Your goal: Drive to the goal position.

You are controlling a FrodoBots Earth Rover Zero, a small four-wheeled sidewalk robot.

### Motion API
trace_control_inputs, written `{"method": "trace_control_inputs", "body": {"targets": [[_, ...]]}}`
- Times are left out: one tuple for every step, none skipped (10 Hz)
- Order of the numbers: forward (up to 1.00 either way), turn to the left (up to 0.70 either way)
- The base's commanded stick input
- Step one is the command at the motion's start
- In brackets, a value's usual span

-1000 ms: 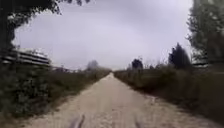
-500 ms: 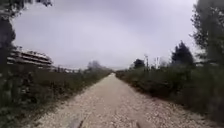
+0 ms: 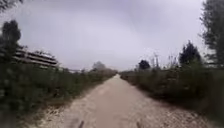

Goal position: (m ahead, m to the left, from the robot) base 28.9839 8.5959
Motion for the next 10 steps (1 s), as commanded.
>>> {"method": "trace_control_inputs", "body": {"targets": [[0.85, 0.0], [0.85, 0.0], [0.85, -0.01], [0.85, -0.13], [0.85, -0.24], [0.85, -0.34], [0.85, -0.34], [0.85, -0.28], [0.85, -0.02], [0.85, 0.0]]}}
